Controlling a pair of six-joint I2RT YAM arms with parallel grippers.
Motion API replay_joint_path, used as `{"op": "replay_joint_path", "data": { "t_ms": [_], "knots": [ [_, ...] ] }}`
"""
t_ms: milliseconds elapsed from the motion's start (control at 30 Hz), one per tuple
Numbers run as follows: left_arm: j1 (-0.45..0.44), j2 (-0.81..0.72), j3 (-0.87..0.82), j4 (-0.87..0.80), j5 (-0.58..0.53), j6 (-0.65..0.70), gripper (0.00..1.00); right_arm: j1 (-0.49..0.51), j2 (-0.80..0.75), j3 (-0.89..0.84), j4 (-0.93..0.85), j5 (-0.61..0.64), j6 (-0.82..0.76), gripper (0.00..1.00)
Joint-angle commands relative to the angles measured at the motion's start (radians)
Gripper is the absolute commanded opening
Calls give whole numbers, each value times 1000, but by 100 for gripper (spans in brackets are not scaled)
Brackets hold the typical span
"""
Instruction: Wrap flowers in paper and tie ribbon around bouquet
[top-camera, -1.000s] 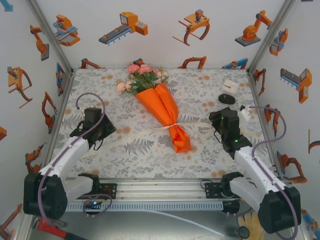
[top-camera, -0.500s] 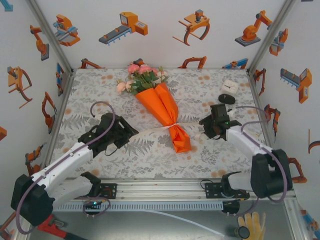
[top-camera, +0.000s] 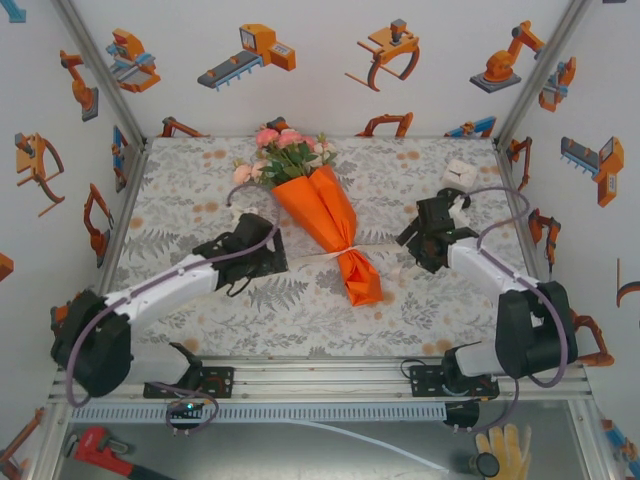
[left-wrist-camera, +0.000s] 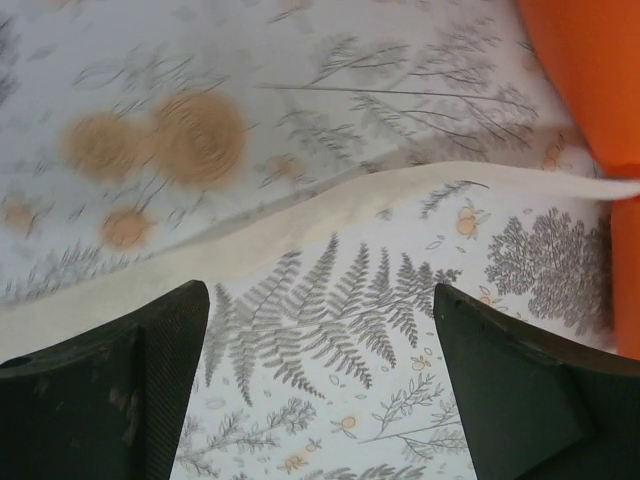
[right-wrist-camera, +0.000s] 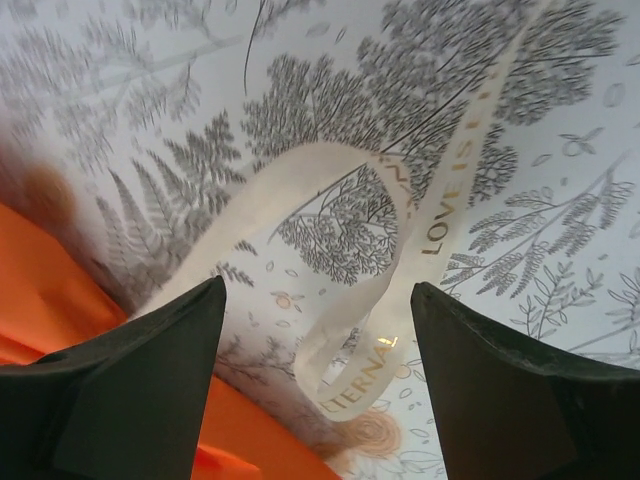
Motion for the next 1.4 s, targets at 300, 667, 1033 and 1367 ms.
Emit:
{"op": "replay_joint_path", "data": {
  "t_ms": [300, 667, 1033, 1367],
  "knots": [
    [-43, 419, 254, 176, 213, 720, 86, 3, 58, 12, 43, -177, -319, 43],
    [-17, 477, 252, 133, 240, 738, 5, 3, 102, 17, 27, -166, -355, 27],
    [26, 284, 113, 5, -289, 388, 0, 70, 45, -50, -19, 83, -259, 23],
    [122, 91, 71, -37, -25, 273, 60, 70, 27, 17, -111, -59, -479, 49]
  ]
}}
